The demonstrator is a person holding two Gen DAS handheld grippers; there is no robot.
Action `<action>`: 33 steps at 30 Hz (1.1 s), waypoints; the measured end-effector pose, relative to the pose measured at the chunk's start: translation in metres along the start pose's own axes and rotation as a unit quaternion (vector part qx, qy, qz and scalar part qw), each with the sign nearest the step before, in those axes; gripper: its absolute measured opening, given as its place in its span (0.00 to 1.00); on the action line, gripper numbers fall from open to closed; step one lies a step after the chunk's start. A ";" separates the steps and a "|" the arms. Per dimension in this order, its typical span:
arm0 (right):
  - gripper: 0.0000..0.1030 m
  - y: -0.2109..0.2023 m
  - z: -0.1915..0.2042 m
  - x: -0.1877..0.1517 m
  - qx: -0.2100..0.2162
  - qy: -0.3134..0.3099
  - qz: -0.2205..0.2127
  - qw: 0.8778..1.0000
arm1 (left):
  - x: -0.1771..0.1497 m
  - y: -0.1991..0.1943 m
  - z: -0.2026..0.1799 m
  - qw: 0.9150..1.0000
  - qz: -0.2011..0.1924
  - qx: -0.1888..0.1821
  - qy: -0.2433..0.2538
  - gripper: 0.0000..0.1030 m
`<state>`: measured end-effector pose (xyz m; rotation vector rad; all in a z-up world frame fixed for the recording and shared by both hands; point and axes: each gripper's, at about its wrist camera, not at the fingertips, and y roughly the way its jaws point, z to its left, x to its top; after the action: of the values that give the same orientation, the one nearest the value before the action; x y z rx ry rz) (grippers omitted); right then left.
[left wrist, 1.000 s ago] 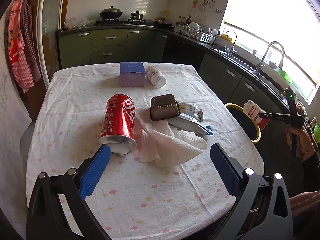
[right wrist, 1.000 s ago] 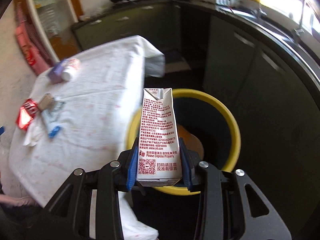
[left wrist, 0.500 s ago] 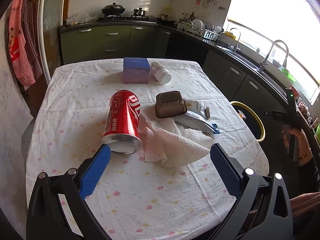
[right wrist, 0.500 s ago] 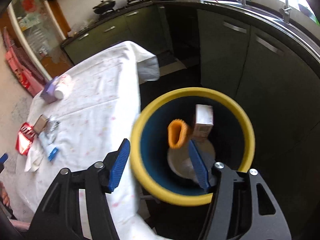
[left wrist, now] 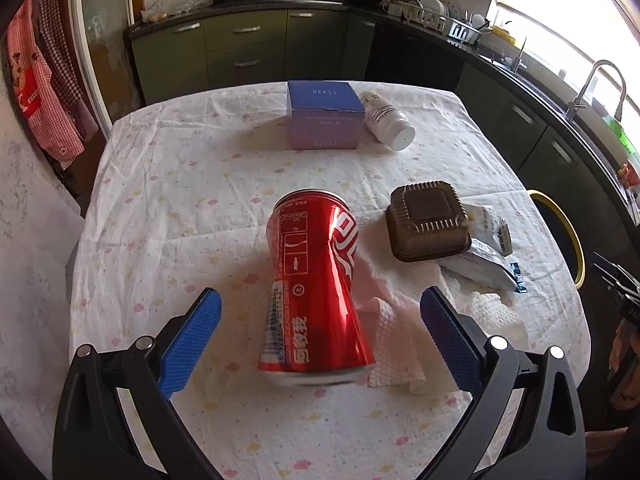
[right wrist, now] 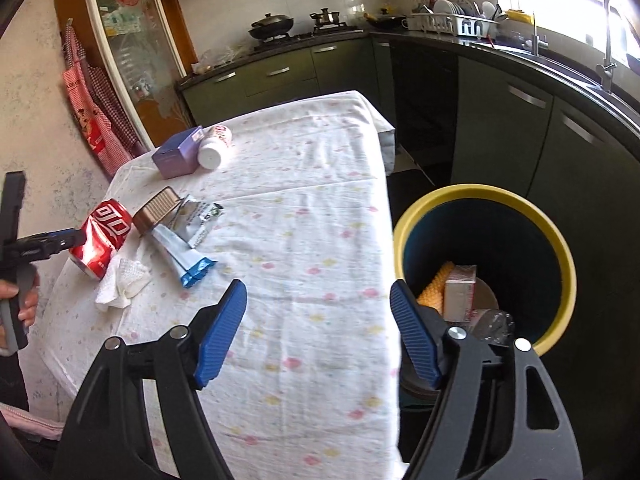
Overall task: Collect trash
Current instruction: 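Grasp the red cola can with the left gripper, then carry the cola can with the left gripper over the bin and release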
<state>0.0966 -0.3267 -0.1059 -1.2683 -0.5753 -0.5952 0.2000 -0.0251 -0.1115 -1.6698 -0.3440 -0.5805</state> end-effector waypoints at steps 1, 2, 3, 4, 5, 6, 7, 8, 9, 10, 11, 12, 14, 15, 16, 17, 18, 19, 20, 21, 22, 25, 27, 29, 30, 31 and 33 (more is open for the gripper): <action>0.71 0.001 0.003 -0.002 0.004 0.003 0.000 1.000 | 0.004 0.009 0.004 1.000 0.014 0.002 -0.005 0.95; 0.72 0.001 0.004 -0.003 0.007 0.005 -0.001 1.000 | 0.004 0.014 0.005 1.000 0.021 0.001 -0.005 0.95; 0.73 0.000 0.005 -0.004 0.008 0.008 -0.002 1.000 | 0.007 0.021 0.007 0.999 0.032 0.000 -0.007 0.95; 0.74 0.000 0.006 -0.006 0.008 0.011 -0.002 1.000 | 0.008 0.026 0.008 0.999 0.039 -0.001 -0.010 0.94; 0.74 0.001 0.006 -0.007 0.011 0.015 0.000 1.000 | 0.008 0.030 0.010 0.999 0.045 -0.005 -0.012 0.93; 0.74 0.002 0.006 -0.008 0.014 0.018 0.001 1.000 | 0.009 0.034 0.010 0.999 0.049 -0.011 -0.014 0.92; 0.74 0.002 0.006 -0.009 0.016 0.022 0.001 1.000 | 0.010 0.037 0.012 0.998 0.052 -0.014 -0.016 0.91; 0.74 0.003 0.005 -0.010 0.017 0.025 0.003 1.000 | 0.011 0.040 0.013 0.998 0.058 -0.011 -0.017 0.87; 0.74 0.004 0.005 -0.010 0.018 0.027 0.007 0.999 | 0.012 0.043 0.014 0.998 0.062 -0.008 -0.016 0.84; 0.74 0.005 0.004 -0.011 0.019 0.030 0.008 0.999 | 0.013 0.047 0.015 0.998 0.067 -0.008 -0.016 0.83; 0.74 0.005 0.004 -0.011 0.020 0.033 0.008 0.999 | 0.014 0.048 0.015 0.997 0.070 -0.008 -0.016 0.81; 0.74 0.006 0.003 -0.012 0.021 0.035 0.008 0.999 | 0.014 0.049 0.015 0.997 0.074 -0.008 -0.016 0.78; 0.74 0.007 0.002 -0.013 0.022 0.038 0.010 0.999 | 0.016 0.053 0.016 0.997 0.081 -0.006 -0.014 0.73; 0.74 0.008 0.001 -0.014 0.021 0.039 0.010 0.999 | 0.016 0.054 0.016 0.996 0.084 -0.006 -0.013 0.69; 0.74 0.008 0.001 -0.014 0.022 0.041 0.010 0.999 | 0.017 0.056 0.015 0.996 0.087 -0.006 -0.012 0.67; 0.74 0.009 0.001 -0.014 0.023 0.041 0.011 0.999 | 0.017 0.057 0.015 0.996 0.091 -0.007 -0.009 0.64; 0.74 0.009 0.002 -0.014 0.023 0.042 0.011 0.999 | 0.017 0.057 0.014 0.996 0.093 -0.007 -0.008 0.62; 0.74 0.009 0.002 -0.014 0.023 0.043 0.011 0.999 | 0.016 0.058 0.013 0.995 0.095 -0.006 -0.005 0.61; 0.74 0.010 0.001 -0.014 0.023 0.043 0.012 0.999 | 0.016 0.059 0.012 0.995 0.096 -0.005 -0.003 0.59; 0.74 0.010 0.001 -0.014 0.024 0.043 0.012 0.999 | 0.016 0.060 0.011 0.995 0.098 -0.004 0.000 0.58; 0.74 0.010 0.001 -0.015 0.025 0.044 0.012 0.999 | 0.016 0.060 0.010 0.995 0.097 -0.001 0.003 0.57; 0.74 0.010 0.001 -0.015 0.025 0.045 0.012 0.999 | 0.016 0.061 0.007 0.995 0.098 -0.003 0.007 0.50; 0.74 0.010 0.001 -0.016 0.026 0.047 0.011 0.999 | 0.015 0.061 0.006 0.995 0.098 -0.006 0.008 0.50; 0.74 0.009 0.000 -0.016 0.025 0.048 0.010 0.998 | 0.014 0.057 0.006 0.995 0.095 -0.006 0.011 0.50; 0.74 0.009 0.000 -0.016 0.025 0.050 0.010 0.998 | 0.013 0.054 0.007 0.996 0.093 -0.007 0.011 0.50; 0.74 0.009 -0.001 -0.017 0.025 0.051 0.010 0.998 | 0.013 0.051 0.007 0.996 0.089 -0.006 0.013 0.50; 0.74 0.009 -0.002 -0.017 0.024 0.053 0.009 0.998 | 0.014 0.042 0.005 0.997 0.077 -0.001 0.018 0.50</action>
<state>0.0905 -0.3256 -0.1241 -1.1875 -0.4877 -0.6266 0.2346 -0.0292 -0.1387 -1.6685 -0.1862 -0.4940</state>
